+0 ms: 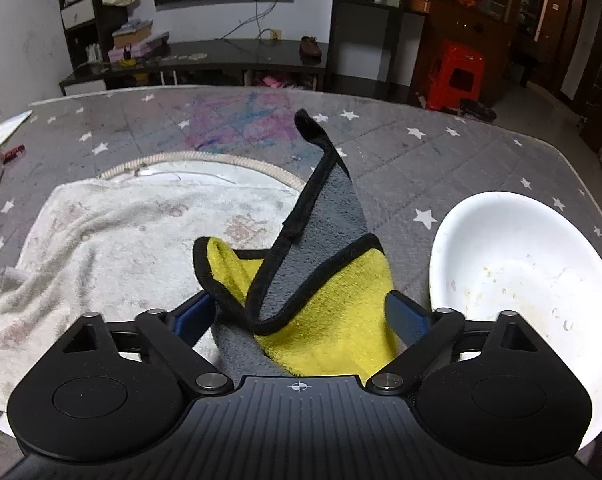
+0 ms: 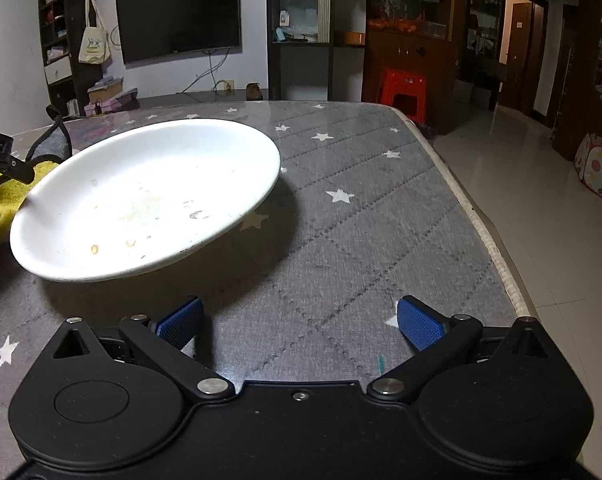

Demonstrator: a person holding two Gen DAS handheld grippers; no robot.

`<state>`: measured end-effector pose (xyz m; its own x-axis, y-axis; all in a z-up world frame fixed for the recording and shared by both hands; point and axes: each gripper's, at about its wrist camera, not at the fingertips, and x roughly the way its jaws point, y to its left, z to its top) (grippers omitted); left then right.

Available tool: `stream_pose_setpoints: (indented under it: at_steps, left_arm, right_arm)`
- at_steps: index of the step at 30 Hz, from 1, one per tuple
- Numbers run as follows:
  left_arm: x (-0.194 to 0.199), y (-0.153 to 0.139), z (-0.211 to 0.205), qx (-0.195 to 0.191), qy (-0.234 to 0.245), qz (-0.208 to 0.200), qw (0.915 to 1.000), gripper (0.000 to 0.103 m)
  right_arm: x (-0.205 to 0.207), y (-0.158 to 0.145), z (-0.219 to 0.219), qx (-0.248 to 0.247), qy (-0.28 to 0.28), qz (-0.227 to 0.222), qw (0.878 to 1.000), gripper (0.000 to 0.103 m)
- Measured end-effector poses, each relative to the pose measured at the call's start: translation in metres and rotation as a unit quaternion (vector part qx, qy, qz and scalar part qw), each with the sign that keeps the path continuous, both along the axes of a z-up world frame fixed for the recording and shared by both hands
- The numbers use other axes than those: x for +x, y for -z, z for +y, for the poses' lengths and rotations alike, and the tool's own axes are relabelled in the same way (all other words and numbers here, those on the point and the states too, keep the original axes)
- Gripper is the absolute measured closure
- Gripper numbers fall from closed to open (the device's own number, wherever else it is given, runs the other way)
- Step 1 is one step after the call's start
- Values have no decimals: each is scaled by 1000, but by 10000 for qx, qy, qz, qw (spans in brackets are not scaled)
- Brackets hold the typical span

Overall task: Clean bowl
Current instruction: 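Lower the left gripper onto the yellow-and-grey cloth and close it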

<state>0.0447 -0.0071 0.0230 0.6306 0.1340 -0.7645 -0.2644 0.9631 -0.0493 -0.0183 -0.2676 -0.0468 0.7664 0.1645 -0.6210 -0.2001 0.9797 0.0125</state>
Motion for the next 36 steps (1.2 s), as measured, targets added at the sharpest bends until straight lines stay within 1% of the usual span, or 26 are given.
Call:
stream_pose_setpoints:
  at_steps: [1,6,12,16,20,23,24,25,26,28,29,30,31,33,34,36]
  left_arm:
    - [1,1,0,-18,-7,12,10000,18]
    - [8,9,7,-135,-96,109,9998,18]
    - [18,12,8,-121,-149,197,9996,18]
    - [25,17,5,-3,-140,274,9995,18]
    - [30,19,7,-63,-198,311,9993,18]
    - [34,21,6,-27,-173,288,9994,19]
    - [35,21,5,-8,-159,278,9995,21]
    - [36,22,5,11,-146,267,9995,26]
    - [37,22,3,33,-116,255,9996,28]
    - [38,20,0,90,-1,228,9997,39]
    - [39,18,-2,131,69,217,9997,43]
    - [39,17,-4,174,136,199,9996,51]
    - [39,16,-6,213,196,180,9994,62]
    - [40,14,-9,285,296,154,9990,75]
    - [40,14,-10,316,328,151,9988,79]
    - [40,13,-9,308,354,152,9988,83]
  right_arm:
    - [0,0,0,2,0,0,10000,0]
    - [2,0,1,12,-3,-2,10000,0]
    - [3,0,1,25,-7,-7,10000,0]
    - [5,0,2,35,-10,-11,10000,0]
    - [-1,1,-1,41,0,-9,10000,0]
    - [0,1,0,34,0,-3,10000,0]
    - [0,1,0,32,0,-1,10000,0]
    - [0,0,0,19,-10,2,10000,0]
    - [1,0,1,6,-21,5,10000,0]
    - [1,0,1,8,-27,7,10000,0]
    - [1,0,1,9,-29,8,10000,0]
    - [1,0,1,11,-31,10,10000,0]
    - [1,0,1,12,-33,11,10000,0]
    - [1,1,1,15,-38,13,10000,0]
    - [2,1,1,16,-40,14,10000,0]
    - [2,1,1,19,-45,16,10000,0]
